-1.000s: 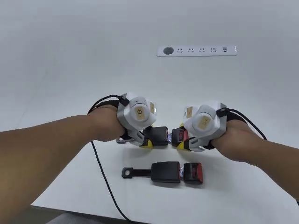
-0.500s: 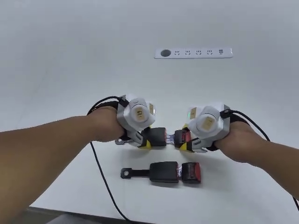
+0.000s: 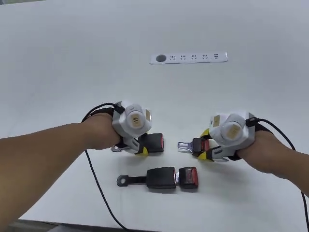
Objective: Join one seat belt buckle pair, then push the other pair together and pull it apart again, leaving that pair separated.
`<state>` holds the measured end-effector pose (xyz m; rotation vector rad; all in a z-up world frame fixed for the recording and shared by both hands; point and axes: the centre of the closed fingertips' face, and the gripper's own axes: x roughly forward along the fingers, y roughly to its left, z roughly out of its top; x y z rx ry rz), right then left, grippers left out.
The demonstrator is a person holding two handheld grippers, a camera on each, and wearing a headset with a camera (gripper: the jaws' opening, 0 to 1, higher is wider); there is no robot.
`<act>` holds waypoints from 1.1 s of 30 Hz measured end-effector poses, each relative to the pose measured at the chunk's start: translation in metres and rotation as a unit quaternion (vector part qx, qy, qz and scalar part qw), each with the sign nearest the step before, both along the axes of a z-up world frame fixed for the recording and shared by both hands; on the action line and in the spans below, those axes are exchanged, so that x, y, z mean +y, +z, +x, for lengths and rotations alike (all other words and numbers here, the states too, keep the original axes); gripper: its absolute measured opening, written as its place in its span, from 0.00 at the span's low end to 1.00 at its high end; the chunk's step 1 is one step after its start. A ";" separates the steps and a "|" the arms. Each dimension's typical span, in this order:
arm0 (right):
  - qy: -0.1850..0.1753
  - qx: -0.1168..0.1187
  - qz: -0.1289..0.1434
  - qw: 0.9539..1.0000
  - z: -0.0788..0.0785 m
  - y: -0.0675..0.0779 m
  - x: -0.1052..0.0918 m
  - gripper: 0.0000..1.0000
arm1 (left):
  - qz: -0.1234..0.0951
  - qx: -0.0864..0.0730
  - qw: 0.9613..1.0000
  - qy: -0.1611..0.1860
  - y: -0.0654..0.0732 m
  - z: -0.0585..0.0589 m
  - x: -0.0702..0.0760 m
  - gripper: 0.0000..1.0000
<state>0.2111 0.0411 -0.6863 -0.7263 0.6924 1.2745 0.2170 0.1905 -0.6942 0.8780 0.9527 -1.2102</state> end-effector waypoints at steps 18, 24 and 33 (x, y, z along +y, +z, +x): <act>-0.037 0.015 -0.052 0.998 0.001 -0.004 -0.095 0.34 | -0.001 -0.001 1.000 0.000 0.005 -0.004 -0.003 0.33; -0.027 0.021 -0.068 0.997 -0.001 -0.004 -0.101 0.34 | -0.002 0.002 1.000 0.002 0.003 -0.003 -0.002 0.33; -0.034 0.015 -0.084 0.996 0.006 -0.003 -0.101 0.40 | 0.007 0.007 1.000 0.007 0.001 0.000 -0.002 0.33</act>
